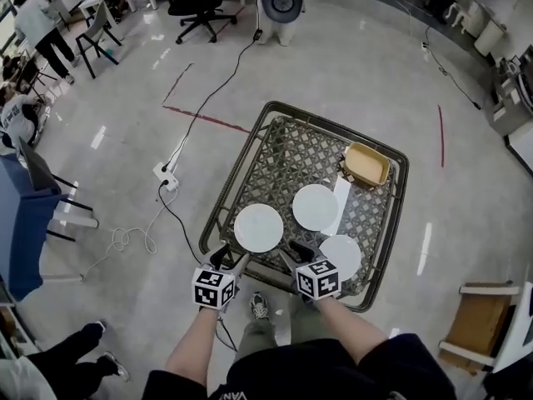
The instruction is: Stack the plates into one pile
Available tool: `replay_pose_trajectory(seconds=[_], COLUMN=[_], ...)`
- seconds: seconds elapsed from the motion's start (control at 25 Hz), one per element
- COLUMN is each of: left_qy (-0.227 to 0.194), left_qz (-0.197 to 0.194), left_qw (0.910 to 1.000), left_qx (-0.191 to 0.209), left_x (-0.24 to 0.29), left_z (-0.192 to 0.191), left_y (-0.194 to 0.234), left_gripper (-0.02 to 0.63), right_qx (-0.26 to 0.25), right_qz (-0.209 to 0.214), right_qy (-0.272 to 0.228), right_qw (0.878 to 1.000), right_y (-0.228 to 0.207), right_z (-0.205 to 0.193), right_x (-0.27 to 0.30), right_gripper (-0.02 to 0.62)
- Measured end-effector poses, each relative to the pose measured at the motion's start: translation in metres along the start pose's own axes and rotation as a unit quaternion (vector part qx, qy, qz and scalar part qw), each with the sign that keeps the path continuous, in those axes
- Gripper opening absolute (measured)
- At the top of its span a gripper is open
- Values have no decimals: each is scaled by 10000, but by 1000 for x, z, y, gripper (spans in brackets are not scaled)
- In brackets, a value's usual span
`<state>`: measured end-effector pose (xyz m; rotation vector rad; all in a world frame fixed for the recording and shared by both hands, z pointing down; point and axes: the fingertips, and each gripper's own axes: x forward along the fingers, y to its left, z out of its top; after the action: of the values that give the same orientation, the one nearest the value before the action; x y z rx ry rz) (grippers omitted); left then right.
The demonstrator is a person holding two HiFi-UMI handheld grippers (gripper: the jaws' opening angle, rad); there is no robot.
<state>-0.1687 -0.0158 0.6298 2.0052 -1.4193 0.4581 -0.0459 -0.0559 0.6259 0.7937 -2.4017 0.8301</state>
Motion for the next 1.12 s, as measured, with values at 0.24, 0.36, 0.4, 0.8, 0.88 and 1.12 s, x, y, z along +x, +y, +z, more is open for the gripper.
replay_pose_trajectory(seconds=[0.24,0.36,0.4,0.8,0.88,1.12], left_qy=[278,345,387,949,1026,953], left_qz=[163,201,185,103,50,61], left_qw=[9985,9965,9960,9906,9896,9907], left_qx=[-447,-729,-787,-977,-1008,-965], left_x=[34,44,47,68,70,72], left_z=[-4,-1,-2,-11,-14,-13], left_y=[18,27,29,34,33,30], left_gripper=[256,269,272,276,277,278], right_qx=[70,89,96,135,140,82], right_qz=[82,54,45,-38,21,154], right_qy=[455,598,636,942,930,903], right_qw=[9989,9982,9979,9955,9956,9958], right_y=[-25,-37,-39,-46,-44,-43], right_z=[2,4,4,0,0,-2], right_x=[38,51,56,79,78,79], right_gripper=[167,169,170,166,166,150])
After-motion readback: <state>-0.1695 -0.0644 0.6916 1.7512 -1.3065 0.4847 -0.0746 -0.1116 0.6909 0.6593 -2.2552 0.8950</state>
